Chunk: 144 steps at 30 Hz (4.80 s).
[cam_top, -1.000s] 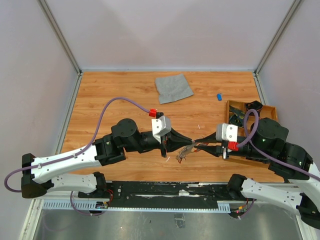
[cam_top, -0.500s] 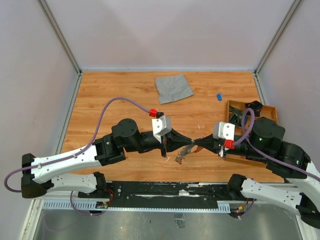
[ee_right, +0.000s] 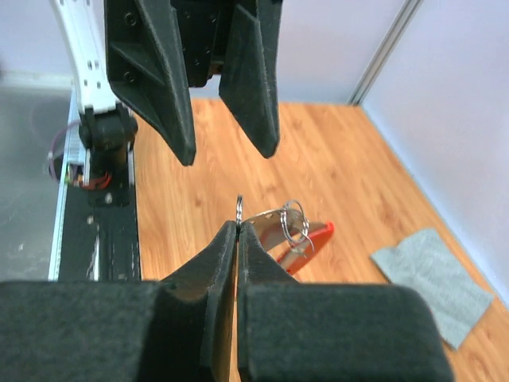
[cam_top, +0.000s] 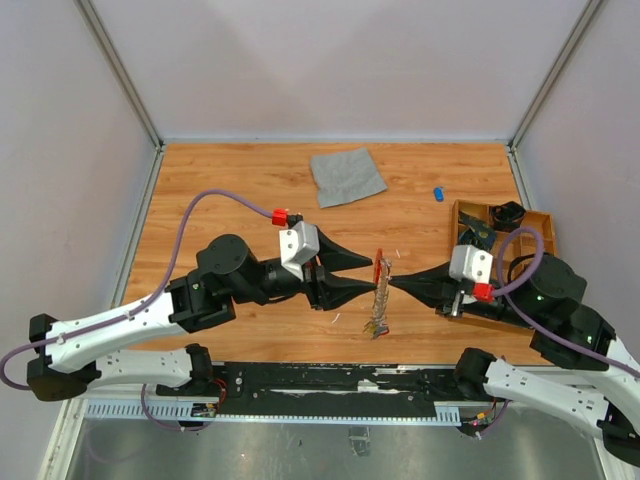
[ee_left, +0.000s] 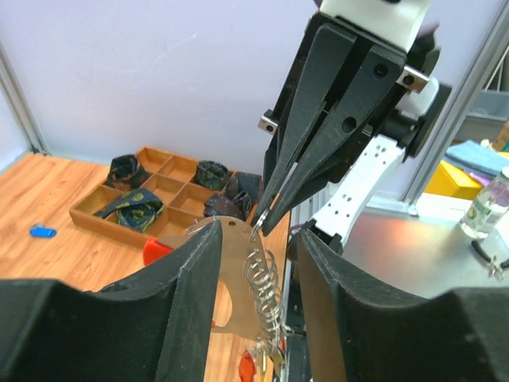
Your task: Put the keys on the keyring
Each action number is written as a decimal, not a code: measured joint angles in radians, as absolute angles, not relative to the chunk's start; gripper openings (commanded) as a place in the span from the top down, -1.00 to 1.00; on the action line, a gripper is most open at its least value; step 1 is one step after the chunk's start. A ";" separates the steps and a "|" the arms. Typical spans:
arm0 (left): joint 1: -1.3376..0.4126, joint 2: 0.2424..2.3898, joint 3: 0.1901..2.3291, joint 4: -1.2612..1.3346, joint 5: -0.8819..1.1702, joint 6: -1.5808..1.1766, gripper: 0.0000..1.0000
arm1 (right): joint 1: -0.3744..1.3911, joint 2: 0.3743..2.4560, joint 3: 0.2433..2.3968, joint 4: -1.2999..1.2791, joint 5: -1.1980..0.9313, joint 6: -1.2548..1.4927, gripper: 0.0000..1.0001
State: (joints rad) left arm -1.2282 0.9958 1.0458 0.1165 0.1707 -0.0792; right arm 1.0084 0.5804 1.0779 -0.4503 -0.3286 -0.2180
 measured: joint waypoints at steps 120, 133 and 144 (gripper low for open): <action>-1.228 1.188 1.549 -0.572 0.157 0.233 0.99 | 1.008 0.841 1.341 -0.606 -0.376 -0.254 0.85; -1.229 1.148 1.517 -0.534 0.151 0.224 0.52 | 1.008 0.784 1.252 -0.500 -0.372 -0.227 0.99; -1.230 0.958 1.390 -0.258 0.167 0.118 0.53 | 1.008 0.654 0.983 0.026 -0.416 -0.124 0.99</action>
State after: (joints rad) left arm -1.2297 0.9581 1.3895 -0.2584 0.1673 0.1181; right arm 1.0084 0.6540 0.9833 0.0261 -0.4160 -0.1242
